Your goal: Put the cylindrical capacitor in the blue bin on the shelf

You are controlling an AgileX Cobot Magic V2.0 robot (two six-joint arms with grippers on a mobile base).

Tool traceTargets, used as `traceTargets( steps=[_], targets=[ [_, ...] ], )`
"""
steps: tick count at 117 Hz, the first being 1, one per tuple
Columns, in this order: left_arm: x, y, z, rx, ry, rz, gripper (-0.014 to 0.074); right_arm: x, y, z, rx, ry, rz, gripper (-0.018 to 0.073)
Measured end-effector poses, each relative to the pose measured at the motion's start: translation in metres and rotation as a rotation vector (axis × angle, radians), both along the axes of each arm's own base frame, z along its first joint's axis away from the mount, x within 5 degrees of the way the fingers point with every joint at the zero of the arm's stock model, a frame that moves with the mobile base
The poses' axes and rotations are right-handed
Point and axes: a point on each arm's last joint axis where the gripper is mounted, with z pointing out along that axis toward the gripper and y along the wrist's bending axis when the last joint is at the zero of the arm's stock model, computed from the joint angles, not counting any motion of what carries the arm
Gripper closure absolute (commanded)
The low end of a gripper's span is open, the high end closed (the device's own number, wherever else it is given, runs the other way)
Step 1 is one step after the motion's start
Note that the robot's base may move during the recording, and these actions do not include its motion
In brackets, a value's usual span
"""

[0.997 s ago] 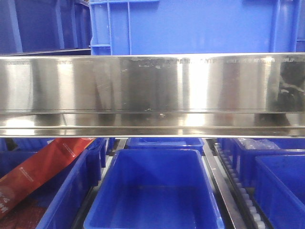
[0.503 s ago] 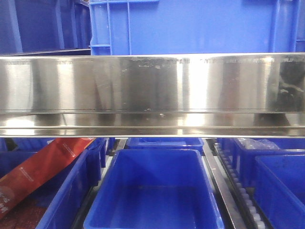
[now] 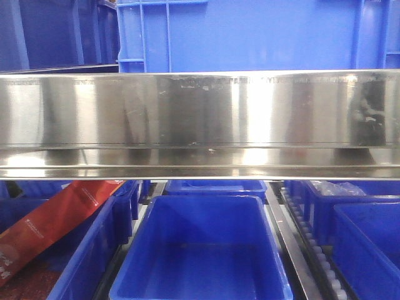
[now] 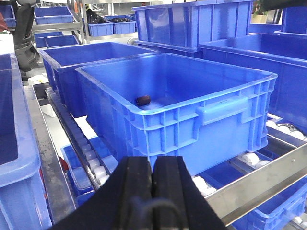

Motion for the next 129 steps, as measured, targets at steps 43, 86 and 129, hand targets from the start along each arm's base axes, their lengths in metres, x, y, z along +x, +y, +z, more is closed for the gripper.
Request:
traceTargets(
  steps=[43,86,129],
  targets=[
    [0.001,0.000,0.004,-0.009,-0.047,0.007,0.0707,-0.088,-0.027,-0.086,0.023,-0.092,-0.082,0.0721],
    [0.001,0.000,0.004,-0.009,-0.050,0.007,0.0707,-0.139,-0.041,-0.163,0.067,-0.219,-0.128,0.0721],
    [0.001,0.000,0.004,-0.009,-0.050,0.007,0.0707,-0.141,-0.043,-0.162,0.085,-0.283,-0.142,0.0721]
  ],
)
